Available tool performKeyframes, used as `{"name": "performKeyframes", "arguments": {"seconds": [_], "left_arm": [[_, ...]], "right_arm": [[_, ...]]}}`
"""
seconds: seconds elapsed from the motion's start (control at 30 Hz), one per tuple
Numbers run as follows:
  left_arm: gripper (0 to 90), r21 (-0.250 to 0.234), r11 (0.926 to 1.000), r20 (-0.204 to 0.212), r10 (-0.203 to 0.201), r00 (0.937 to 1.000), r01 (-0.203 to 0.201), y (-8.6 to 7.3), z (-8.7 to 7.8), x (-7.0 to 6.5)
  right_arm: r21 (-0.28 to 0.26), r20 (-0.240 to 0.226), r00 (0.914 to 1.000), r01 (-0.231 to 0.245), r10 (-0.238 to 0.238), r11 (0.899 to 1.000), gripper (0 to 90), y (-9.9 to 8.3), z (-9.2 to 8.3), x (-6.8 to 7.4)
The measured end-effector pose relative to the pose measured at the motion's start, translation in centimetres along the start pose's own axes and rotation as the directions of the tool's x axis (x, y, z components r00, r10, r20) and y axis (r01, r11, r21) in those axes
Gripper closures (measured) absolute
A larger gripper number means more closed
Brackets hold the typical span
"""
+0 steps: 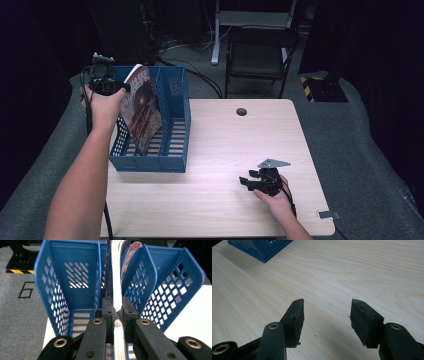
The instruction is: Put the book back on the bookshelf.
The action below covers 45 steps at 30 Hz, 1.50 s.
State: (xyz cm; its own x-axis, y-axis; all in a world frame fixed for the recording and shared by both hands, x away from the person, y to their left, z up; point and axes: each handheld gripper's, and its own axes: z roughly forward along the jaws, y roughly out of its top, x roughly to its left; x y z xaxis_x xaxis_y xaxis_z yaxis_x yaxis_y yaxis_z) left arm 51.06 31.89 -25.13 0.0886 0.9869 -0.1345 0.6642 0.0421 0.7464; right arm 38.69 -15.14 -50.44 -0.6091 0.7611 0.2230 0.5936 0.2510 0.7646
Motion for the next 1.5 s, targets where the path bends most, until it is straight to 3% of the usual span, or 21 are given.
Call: {"name": "performKeyframes", "arguments": {"seconds": [0.53,0.7,0.87,1.33,1.5], "left_arm": [[83.9,0.045,0.9989,0.003,0.013,0.9999,-0.013,-1.1,2.1,0.0],[83.8,0.038,0.9992,0.001,0.013,0.9999,-0.013,-1.3,2.4,-0.2],[83.9,0.036,0.9992,0.009,0.016,0.9998,-0.016,-1.5,2.5,0.0],[83.0,0.107,0.9926,0.017,0.056,0.9983,-0.057,-2.0,2.1,-0.1],[81.8,0.098,0.993,0.032,0.063,0.9975,-0.066,-2.2,2.0,0.0]], "right_arm": [[-0.001,0.0,1.0,0.001,-0.001,1.0,44.5,0.0,-0.1,-0.1],[-0.002,0.001,1.0,0.002,-0.002,1.0,44.4,0.0,-0.1,-0.1],[-0.002,0.001,1.0,0.002,-0.002,1.0,44.4,0.0,-0.1,-0.1],[0.001,-0.003,1.0,0.005,-0.005,1.0,44.4,0.0,0.1,0.0],[0.003,-0.005,1.0,0.005,-0.005,1.0,44.4,0.0,0.1,0.1]]}}
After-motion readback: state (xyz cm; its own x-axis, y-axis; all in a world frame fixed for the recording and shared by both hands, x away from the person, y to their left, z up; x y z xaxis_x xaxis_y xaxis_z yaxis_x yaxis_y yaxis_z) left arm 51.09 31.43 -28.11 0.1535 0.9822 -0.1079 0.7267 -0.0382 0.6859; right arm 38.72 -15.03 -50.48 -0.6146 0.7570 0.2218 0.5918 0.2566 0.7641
